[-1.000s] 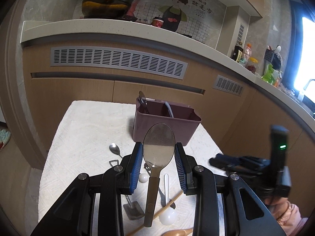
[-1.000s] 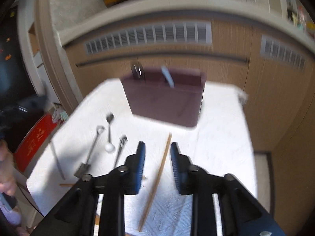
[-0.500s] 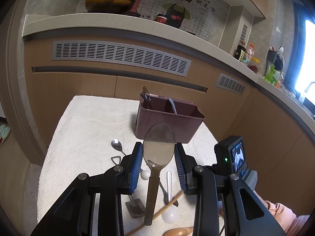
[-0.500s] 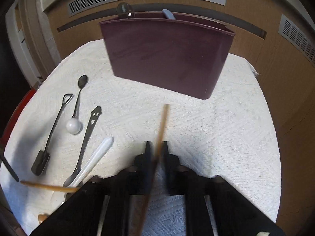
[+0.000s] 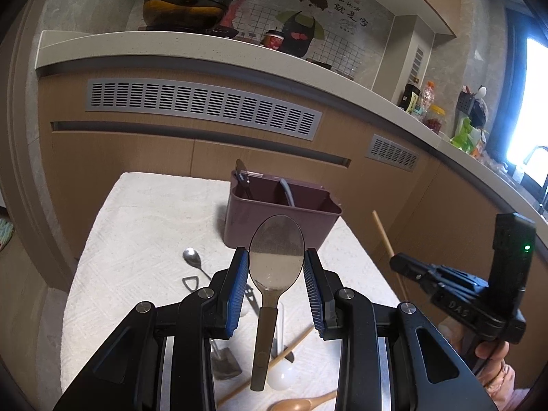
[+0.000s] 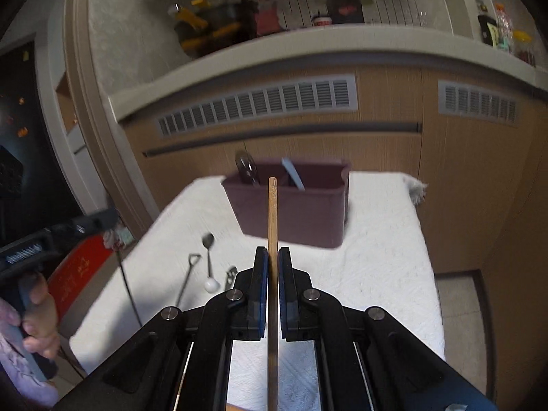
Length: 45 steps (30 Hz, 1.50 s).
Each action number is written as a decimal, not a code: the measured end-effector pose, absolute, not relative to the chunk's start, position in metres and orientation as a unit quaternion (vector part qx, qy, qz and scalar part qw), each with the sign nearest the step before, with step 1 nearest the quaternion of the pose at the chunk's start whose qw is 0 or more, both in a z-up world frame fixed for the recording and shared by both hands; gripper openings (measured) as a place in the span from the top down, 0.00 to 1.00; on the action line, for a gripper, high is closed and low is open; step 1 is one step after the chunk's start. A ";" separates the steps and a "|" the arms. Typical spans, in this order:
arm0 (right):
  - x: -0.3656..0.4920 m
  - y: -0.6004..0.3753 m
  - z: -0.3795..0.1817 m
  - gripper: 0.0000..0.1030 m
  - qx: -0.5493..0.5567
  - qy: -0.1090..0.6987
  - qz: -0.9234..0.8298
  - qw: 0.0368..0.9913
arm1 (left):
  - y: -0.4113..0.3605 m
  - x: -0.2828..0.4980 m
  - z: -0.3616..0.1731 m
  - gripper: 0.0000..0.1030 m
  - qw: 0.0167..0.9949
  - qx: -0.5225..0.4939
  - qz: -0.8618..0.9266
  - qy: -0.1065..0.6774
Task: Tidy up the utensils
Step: 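Lift the chopstick and steel spoon and carry both above the maroon holder, then open both tools to drop the chopstick and steel spoon into the holder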
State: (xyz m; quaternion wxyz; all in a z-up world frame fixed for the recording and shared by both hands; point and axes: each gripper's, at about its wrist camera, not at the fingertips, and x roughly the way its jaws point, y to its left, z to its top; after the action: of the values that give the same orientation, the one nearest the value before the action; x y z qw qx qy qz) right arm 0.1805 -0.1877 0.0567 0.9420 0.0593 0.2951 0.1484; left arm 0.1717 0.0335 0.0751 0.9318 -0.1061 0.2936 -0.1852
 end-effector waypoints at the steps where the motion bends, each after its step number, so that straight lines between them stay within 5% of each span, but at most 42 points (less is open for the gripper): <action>1: 0.179 -0.188 0.063 0.96 0.063 0.285 0.149 0.945 | 0.031 0.172 0.079 0.67 0.932 -0.106 -0.188 0.292; 12: 0.226 -0.185 0.177 0.96 0.023 0.104 0.117 0.987 | 0.013 0.235 0.180 0.67 0.950 -0.098 -0.239 0.177; 17: 0.277 -0.180 0.194 0.95 0.032 0.085 0.113 0.989 | 0.008 0.281 0.198 0.67 0.956 -0.101 -0.234 0.148; 40: 0.382 -0.174 0.082 0.95 0.019 0.194 0.088 0.977 | -0.023 0.417 0.088 0.66 0.924 -0.148 -0.241 0.259; 42: 0.378 -0.174 0.076 0.86 0.017 0.206 0.095 0.974 | -0.024 0.418 0.078 0.61 0.919 -0.146 -0.242 0.276; 44: 0.372 -0.175 0.073 0.49 0.014 0.213 0.101 0.972 | -0.021 0.413 0.071 0.52 0.916 -0.144 -0.236 0.289; 45: 0.366 -0.176 0.072 0.42 0.012 0.211 0.103 0.972 | -0.018 0.409 0.068 0.47 0.917 -0.143 -0.232 0.293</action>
State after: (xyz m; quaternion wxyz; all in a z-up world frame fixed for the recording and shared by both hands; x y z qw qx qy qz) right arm 0.3657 -0.1755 0.0722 0.9719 0.0119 0.2114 0.1029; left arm 0.4094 -0.0184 0.0678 0.9166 -0.1430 0.2927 -0.2316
